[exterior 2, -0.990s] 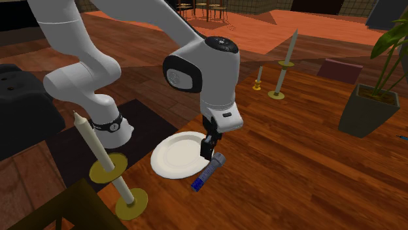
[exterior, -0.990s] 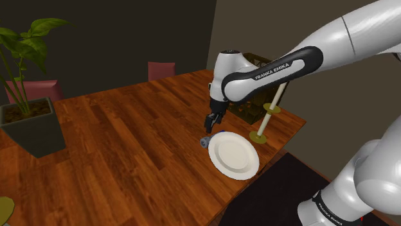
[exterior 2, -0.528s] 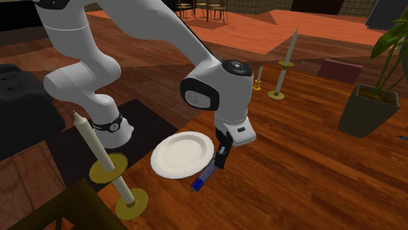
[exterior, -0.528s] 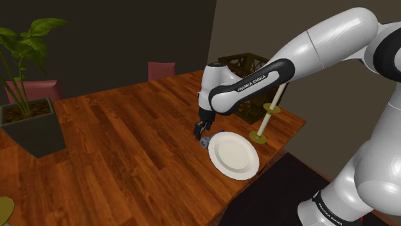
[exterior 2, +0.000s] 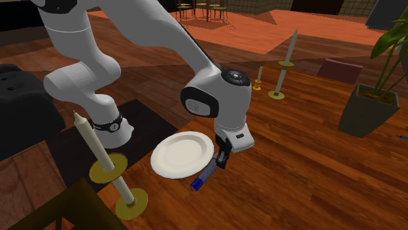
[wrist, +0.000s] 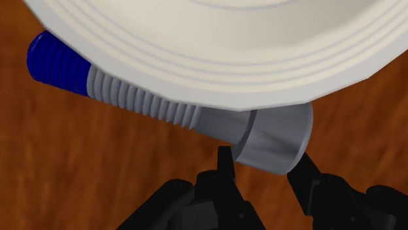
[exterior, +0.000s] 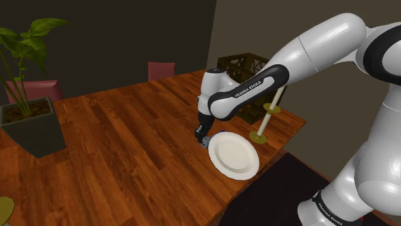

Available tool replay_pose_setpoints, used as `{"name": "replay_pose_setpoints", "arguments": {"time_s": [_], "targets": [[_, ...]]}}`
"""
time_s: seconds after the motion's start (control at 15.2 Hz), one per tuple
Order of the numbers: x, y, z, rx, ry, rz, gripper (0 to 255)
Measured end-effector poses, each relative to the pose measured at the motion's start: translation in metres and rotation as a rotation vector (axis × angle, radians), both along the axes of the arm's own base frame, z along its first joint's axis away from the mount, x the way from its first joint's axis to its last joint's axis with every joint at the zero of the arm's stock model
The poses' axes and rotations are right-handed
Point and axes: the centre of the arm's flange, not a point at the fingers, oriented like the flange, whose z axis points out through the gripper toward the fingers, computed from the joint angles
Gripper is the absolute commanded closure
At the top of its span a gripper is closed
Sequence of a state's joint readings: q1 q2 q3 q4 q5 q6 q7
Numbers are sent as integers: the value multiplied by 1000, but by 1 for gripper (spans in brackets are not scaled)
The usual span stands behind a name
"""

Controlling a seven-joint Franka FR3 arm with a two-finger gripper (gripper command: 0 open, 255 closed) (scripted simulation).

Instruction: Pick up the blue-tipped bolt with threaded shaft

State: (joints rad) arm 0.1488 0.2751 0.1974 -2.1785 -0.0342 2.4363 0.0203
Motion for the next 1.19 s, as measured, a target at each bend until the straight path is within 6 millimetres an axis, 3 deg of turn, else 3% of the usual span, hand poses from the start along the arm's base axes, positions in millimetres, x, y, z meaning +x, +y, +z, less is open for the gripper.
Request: {"name": "replay_pose_setpoints", "arguments": {"time_s": [0.59,1.19], "targets": [[0,0,2,0,0,0,255],[-1,0,46,0,0,0,255]]}}
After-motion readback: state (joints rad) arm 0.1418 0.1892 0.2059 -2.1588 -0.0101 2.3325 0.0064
